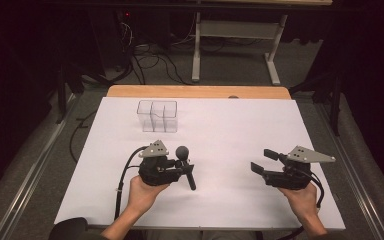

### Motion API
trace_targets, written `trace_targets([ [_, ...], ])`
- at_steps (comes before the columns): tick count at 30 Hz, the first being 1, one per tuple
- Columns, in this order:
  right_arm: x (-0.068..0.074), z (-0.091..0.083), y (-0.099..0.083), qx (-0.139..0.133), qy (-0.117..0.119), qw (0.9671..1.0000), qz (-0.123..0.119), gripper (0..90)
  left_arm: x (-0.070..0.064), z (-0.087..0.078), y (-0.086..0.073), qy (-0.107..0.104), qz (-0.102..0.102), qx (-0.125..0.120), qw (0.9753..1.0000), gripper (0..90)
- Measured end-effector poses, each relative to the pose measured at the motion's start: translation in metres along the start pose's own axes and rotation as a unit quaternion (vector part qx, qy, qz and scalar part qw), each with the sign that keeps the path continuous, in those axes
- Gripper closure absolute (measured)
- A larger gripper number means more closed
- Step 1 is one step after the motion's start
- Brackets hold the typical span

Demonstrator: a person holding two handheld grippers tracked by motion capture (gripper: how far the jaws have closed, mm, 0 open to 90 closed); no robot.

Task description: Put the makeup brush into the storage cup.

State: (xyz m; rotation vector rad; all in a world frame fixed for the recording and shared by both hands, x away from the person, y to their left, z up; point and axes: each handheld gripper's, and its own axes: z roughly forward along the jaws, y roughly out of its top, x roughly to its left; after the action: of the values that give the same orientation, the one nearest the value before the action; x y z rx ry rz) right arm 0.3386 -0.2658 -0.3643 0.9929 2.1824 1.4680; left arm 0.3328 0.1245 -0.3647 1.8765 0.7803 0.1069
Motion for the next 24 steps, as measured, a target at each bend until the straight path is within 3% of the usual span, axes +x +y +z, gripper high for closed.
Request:
trace_targets([
  [6, -0.006, -0.005, -0.007, -0.016, -0.018, 0.9996, 0.014, 27.7, 0.005, -0.013, 0.003, 0.014, -0.01, -0.02, 0.9997, 69.8],
  [10, -0.009, -0.005, -0.019, -0.013, -0.031, 0.9992, 0.019, 27.7, 0.013, -0.022, 0.004, 0.033, -0.014, -0.028, 0.999, 69.7],
  [21, -0.008, 0.002, -0.025, -0.001, -0.056, 0.9984, 0.003, 28.0, 0.036, -0.041, 0.014, 0.08, -0.021, -0.038, 0.9959, 69.8],
  [24, -0.01, 0.004, -0.026, 0.001, -0.061, 0.9981, 0.008, 28.0, 0.041, -0.047, 0.017, 0.087, -0.029, -0.054, 0.9944, 69.8],
])
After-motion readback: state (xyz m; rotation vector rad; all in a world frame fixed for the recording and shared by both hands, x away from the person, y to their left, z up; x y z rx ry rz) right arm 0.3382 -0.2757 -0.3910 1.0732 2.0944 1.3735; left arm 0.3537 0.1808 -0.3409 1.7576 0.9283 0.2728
